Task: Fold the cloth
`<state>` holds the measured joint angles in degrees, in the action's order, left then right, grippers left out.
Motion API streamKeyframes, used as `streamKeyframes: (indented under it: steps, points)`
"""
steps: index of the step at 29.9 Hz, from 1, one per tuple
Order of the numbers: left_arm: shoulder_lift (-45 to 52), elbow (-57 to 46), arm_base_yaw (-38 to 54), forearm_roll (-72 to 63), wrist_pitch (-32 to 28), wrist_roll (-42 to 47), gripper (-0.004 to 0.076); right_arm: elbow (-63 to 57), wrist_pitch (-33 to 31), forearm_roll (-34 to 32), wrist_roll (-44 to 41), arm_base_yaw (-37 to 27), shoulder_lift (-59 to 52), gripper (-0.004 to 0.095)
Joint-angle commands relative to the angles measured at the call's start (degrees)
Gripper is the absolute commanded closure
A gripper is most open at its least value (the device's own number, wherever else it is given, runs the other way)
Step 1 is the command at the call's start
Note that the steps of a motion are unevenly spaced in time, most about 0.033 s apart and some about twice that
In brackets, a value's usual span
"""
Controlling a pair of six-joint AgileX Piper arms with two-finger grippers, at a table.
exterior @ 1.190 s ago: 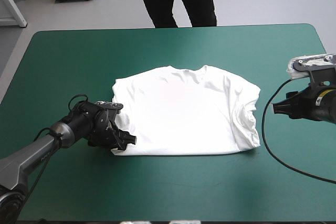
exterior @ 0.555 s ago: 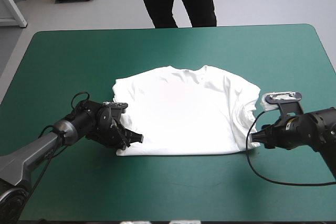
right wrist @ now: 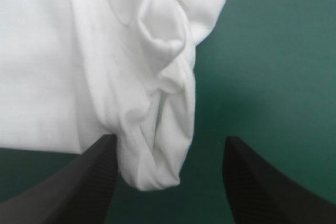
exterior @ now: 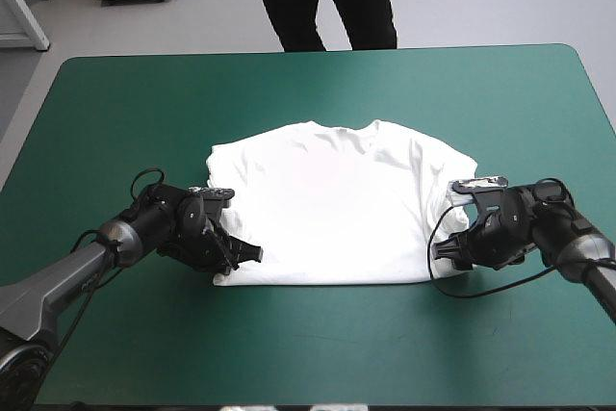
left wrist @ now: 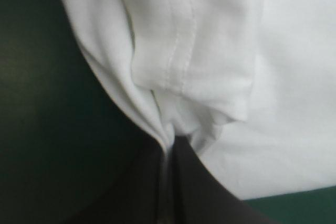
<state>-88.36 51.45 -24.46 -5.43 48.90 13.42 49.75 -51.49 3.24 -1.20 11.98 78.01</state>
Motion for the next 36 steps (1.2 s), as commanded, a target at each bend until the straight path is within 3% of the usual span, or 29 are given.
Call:
streamKeyframes:
  steps: [1,9,14,19,36]
  points:
    - [-0.9,-0.2,-0.1,2.1,-3.1,0.1,0.0733,1.4,2.6,-0.4,0.8,0.1,1.5,0.0342]
    - [-0.9,-0.2,-0.1,2.1,-3.1,0.1,0.0733,1.4,3.5,-0.3,0.8,0.1,7.2,0.0383]
    - [-0.9,-0.2,-0.1,2.3,-3.2,0.1,0.0733,1.4,3.5,-0.3,0.8,0.1,9.5,0.0589]
    - [-0.5,-0.2,-0.1,3.6,-3.9,0.1,0.0733,1.4,3.4,-0.3,0.8,0.1,9.8,0.0907]
    - [15.1,-0.1,-0.1,4.7,-1.4,0.9,0.0733,15.2,-9.7,0.0,0.8,0.1,1.9,0.0925]
